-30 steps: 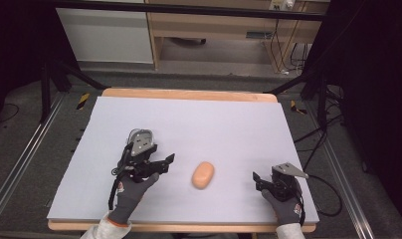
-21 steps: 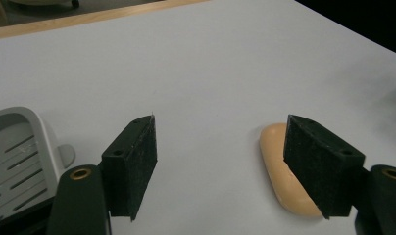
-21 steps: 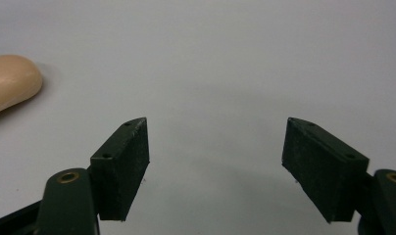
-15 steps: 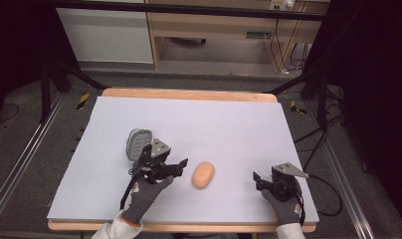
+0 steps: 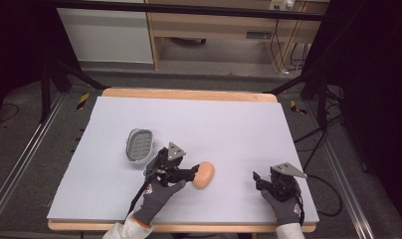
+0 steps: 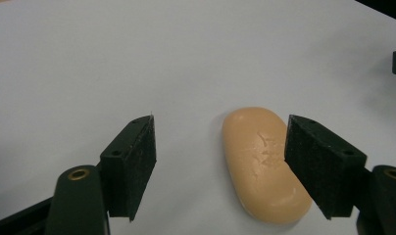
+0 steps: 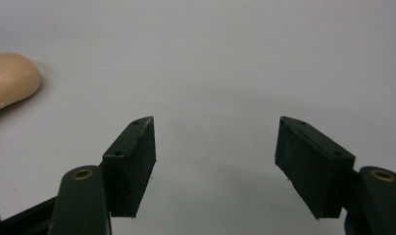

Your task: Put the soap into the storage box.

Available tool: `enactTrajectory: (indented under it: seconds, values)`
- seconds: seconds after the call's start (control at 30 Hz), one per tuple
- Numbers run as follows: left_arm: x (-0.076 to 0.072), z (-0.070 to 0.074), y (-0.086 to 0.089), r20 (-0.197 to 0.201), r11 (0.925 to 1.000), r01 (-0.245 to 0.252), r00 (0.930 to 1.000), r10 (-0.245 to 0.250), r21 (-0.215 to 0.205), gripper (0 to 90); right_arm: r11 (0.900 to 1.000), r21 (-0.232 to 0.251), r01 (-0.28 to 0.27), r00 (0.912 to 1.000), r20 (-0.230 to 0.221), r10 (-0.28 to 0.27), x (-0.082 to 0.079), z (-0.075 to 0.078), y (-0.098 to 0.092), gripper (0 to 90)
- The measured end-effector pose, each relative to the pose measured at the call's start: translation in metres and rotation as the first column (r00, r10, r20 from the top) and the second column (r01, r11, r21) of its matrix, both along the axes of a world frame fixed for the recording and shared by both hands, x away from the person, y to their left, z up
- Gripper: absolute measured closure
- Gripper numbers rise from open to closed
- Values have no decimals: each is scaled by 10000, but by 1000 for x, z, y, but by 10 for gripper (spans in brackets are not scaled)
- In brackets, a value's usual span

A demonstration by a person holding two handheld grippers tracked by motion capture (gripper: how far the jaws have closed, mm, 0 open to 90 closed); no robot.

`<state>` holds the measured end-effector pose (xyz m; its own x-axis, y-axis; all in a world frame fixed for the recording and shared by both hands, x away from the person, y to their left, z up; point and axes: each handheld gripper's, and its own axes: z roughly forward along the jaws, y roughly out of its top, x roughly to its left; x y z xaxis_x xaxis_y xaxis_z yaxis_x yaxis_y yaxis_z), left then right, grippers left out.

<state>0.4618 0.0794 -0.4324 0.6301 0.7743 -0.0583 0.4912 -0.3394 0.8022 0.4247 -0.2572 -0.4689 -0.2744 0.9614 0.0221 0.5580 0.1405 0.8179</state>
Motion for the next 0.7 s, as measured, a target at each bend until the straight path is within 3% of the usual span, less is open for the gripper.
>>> enactTrajectory:
  seconds: [0.33,0.7]
  values:
    - [0,-7,-15,-216,9986,275,9994,-265,457,258,10000,-6,-27,10000,-31,27,0,1,1,315]
    - [1,-11,-28,-394,9969,491,9981,-467,610,243,10000,33,-21,10000,-47,21,1,0,0,324]
